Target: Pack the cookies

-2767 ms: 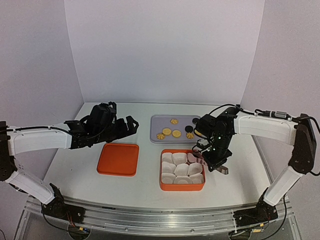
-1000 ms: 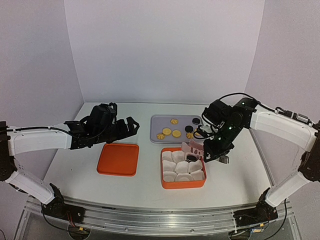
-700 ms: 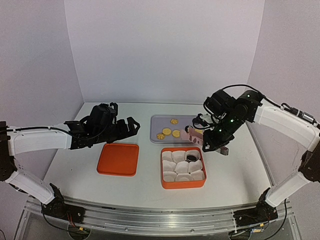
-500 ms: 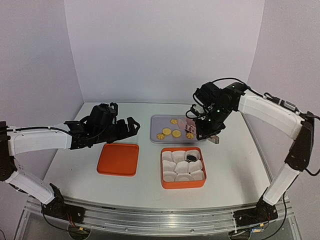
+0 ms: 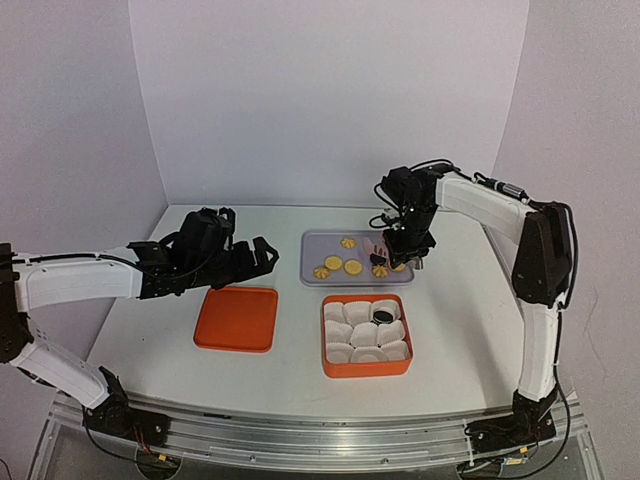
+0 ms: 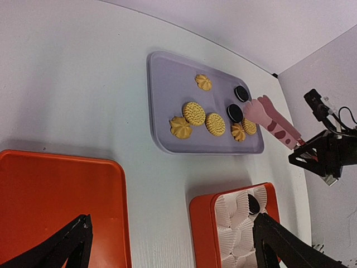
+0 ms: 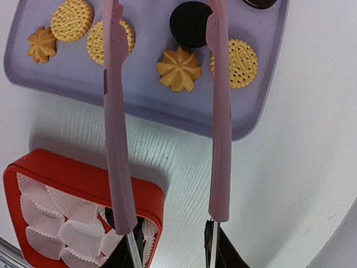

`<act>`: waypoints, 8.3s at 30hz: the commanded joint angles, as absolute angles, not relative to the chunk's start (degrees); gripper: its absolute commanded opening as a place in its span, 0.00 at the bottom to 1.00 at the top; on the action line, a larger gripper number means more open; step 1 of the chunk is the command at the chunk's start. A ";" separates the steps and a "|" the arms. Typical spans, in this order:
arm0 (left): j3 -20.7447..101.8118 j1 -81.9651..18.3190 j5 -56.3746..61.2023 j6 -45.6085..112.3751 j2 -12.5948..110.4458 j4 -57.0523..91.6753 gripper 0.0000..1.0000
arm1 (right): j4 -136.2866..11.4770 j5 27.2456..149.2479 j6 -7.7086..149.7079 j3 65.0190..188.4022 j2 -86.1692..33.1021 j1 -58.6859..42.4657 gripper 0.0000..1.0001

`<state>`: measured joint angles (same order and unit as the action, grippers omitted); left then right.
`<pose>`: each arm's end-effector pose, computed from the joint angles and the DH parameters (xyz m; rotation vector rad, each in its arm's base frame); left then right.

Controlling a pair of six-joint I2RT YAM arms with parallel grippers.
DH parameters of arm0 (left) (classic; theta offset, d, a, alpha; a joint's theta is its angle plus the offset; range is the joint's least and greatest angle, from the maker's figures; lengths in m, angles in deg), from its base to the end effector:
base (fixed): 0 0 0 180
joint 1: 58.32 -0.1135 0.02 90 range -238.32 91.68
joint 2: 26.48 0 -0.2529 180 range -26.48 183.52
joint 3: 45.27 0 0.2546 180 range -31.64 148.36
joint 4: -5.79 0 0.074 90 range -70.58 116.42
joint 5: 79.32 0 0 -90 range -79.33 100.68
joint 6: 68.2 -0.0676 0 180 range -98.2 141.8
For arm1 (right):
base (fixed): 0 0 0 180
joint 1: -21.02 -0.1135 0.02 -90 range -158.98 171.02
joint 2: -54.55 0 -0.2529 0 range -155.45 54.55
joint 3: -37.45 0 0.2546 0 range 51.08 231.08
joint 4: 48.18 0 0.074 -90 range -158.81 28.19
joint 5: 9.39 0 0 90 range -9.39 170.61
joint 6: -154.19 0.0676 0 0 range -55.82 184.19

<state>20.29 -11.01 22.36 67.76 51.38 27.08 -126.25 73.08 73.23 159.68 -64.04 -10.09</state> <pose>0.2354 -0.2350 0.2289 -0.0961 2.2315 -0.7129 0.3753 0.2161 0.2159 -0.5188 2.7938 -0.0423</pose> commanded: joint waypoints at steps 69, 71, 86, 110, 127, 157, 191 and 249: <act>18.52 -10.95 21.84 67.31 49.32 24.67 1.00 | -132.31 86.46 72.07 137.84 -40.81 -23.09 0.18; 18.68 -10.95 21.73 67.33 49.55 24.68 1.00 | -131.68 86.80 71.86 137.15 -41.41 -23.48 0.18; 18.13 -10.95 21.31 67.67 49.15 24.66 1.00 | -127.13 84.74 71.52 138.34 -47.18 -23.88 0.18; 18.60 -10.93 20.72 67.60 50.03 24.07 1.00 | -127.08 82.21 72.71 135.73 -47.48 -24.00 0.20; 18.77 -10.95 20.64 67.86 50.58 24.01 1.00 | -126.27 80.81 72.16 135.22 -47.78 -24.00 0.24; 18.88 -10.95 20.41 67.82 50.53 24.07 1.00 | -126.07 82.15 72.19 137.40 -43.08 -24.35 0.32; 21.03 -10.95 20.59 68.30 51.54 26.31 1.00 | -126.38 59.80 72.30 169.18 -71.48 -7.45 0.33; 20.66 -10.95 20.53 69.05 51.30 25.99 1.00 | -126.58 71.67 79.99 176.38 -82.86 -1.86 0.25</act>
